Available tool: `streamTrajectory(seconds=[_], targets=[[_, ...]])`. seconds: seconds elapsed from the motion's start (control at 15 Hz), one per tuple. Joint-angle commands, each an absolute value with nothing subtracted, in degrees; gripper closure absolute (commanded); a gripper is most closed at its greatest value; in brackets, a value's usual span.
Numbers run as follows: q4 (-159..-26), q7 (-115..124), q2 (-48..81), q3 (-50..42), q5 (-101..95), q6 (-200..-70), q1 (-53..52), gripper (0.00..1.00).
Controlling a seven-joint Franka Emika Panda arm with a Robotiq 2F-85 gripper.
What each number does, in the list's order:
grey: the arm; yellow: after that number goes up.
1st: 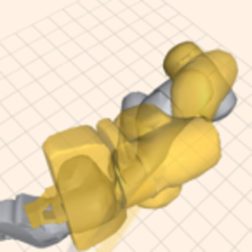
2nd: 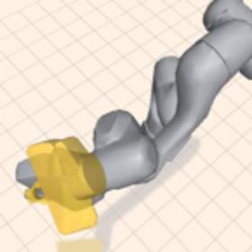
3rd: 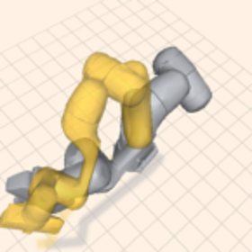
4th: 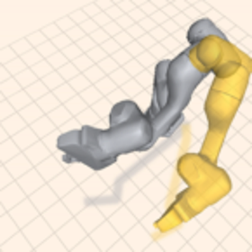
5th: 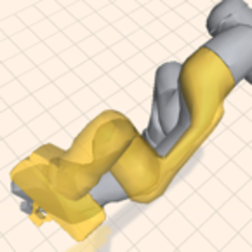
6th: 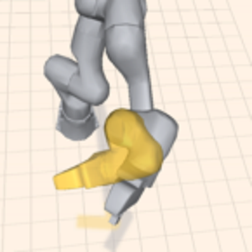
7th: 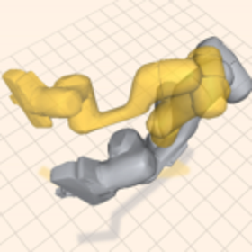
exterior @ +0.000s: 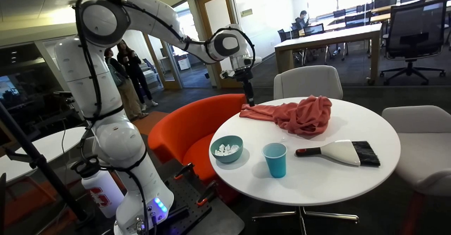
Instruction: Shift the garment to the left then use the spoon to stir the contents of the bowl
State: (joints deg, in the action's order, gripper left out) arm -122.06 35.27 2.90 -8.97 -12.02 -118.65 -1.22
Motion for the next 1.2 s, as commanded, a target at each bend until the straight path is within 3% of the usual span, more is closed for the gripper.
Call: streamTrajectory(seconds=[0.0, 0.73, 1.13], targets=[[-121.2, 38.2, 5.6, -7.5, -12.5, -120.8, 0.7, 0.00], [-124.4, 30.4, 13.5, -8.6, -3.4, -136.6, 5.0, 0.00], [-123.2, 32.5, 14.8, -9.7, -4.0, -135.0, 4.2, 0.00]])
